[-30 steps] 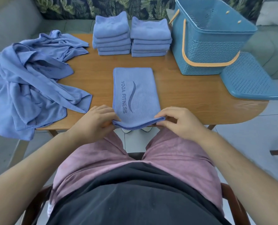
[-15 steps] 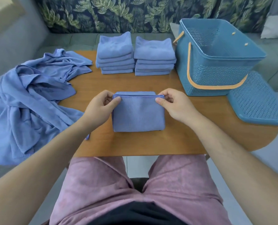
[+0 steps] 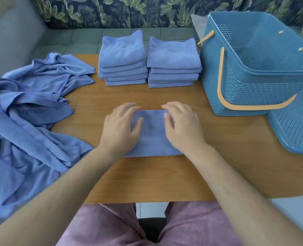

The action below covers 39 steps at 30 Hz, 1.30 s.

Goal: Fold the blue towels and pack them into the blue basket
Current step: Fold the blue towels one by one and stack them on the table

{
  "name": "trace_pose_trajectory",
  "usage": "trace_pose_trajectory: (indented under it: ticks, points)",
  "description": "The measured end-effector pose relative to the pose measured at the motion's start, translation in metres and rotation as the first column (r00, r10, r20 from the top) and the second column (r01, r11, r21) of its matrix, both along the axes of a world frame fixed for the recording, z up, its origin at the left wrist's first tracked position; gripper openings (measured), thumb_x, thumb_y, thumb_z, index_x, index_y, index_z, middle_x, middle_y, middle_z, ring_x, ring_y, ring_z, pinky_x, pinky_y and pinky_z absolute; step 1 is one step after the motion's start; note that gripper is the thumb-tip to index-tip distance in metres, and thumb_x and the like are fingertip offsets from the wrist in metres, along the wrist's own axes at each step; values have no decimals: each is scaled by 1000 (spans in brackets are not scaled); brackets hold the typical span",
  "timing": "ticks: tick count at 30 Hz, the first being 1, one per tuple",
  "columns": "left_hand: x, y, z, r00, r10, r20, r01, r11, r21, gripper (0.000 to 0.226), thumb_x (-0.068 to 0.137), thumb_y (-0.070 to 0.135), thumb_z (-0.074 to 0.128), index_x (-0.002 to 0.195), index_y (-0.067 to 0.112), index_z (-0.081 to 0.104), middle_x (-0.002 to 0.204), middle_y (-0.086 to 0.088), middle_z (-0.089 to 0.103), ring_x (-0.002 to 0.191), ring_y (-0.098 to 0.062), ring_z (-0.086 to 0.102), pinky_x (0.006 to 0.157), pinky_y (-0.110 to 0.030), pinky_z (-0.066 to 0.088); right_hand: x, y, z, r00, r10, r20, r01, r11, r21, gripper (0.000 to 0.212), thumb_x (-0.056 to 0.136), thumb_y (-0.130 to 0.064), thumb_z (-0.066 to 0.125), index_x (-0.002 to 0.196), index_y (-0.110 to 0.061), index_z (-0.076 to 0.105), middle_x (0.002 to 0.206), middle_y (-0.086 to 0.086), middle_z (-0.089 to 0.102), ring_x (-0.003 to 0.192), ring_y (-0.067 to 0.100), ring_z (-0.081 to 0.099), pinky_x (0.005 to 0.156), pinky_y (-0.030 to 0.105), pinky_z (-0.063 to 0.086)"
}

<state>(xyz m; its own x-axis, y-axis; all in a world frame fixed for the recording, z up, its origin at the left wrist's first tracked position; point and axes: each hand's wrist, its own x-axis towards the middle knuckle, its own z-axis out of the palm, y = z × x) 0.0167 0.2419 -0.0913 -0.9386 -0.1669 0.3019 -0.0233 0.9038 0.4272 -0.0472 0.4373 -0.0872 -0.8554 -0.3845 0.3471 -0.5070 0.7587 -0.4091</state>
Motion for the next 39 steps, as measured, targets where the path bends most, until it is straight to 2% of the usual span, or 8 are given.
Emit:
trace_pose_trajectory:
  ticks: [4, 8, 13, 17, 22, 26, 35, 39]
  points:
    - [18, 18, -18, 978, -103, 183, 107, 994, -11, 56, 99, 55, 30, 152, 37, 37, 164, 14, 21, 152, -7, 11, 124, -39, 15, 33, -9, -26, 996, 24, 90, -37, 989, 144, 49, 102, -42, 34, 145, -29, 52, 160, 0, 38, 150, 21, 28, 113, 45, 33]
    - [35, 14, -30, 968, 143, 208, -138, 990, -40, 57, 101, 59, 30, 154, 40, 29, 167, -2, 14, 153, -21, 10, 123, -44, 14, 47, 1, -33, 962, -180, 207, 138, 970, 201, 53, 105, -49, 26, 155, -36, 34, 167, 13, 14, 155, 31, 4, 121, 48, 16]
    - [38, 26, -17, 949, 240, 204, -238, 971, -31, 56, 98, 52, 47, 146, 23, 46, 137, -8, 50, 129, -30, 41, 103, -46, 35, 57, -6, -26, 962, -209, 177, 201, 978, 59, 43, 99, -35, 45, 138, -21, 59, 135, 12, 56, 134, 35, 41, 109, 51, 36]
    - [31, 27, 0, 941, 169, 293, -228, 957, 180, 56, 98, 28, 57, 150, 16, 39, 137, -7, 41, 125, -29, 41, 104, -41, 38, 56, -8, -8, 941, -122, 315, 185, 966, -180, 38, 93, -9, 54, 129, -16, 62, 131, 4, 47, 104, 27, 59, 92, 37, 47]
    - [23, 22, 16, 961, 99, 256, -202, 888, 414, 52, 98, 7, 52, 148, 14, 43, 125, -1, 42, 96, -5, 50, 78, -2, 38, 51, -3, 11, 941, -99, 324, 206, 926, -316, 42, 93, 0, 49, 130, -16, 61, 132, -4, 42, 108, 13, 56, 88, 13, 37]
    - [-7, 20, 54, 988, 104, 114, -145, 882, 448, 49, 95, 7, 58, 143, 14, 50, 117, 2, 46, 97, -6, 46, 79, 4, 31, 18, -3, 51, 971, -102, 215, 179, 911, -372, 42, 93, 0, 50, 130, -15, 62, 131, -1, 44, 115, 10, 51, 100, 21, 40]
    - [-193, 0, 159, 995, 70, -74, -38, 929, 368, 49, 92, 6, 59, 140, 12, 53, 139, -12, 50, 113, -19, 56, 76, -8, 30, -146, -24, 162, 971, -231, 59, 236, 967, -99, 46, 92, -3, 49, 137, -11, 53, 138, 10, 38, 111, 36, 56, 90, 39, 45]
    - [-247, -4, 145, 999, 47, -5, -43, 949, 311, 49, 91, 2, 54, 140, 8, 53, 134, -17, 52, 91, -22, 56, 67, -13, 33, -190, -29, 154, 955, -272, 118, 268, 962, 54, 47, 91, -2, 51, 137, -7, 50, 141, 14, 34, 116, 36, 52, 98, 44, 46]
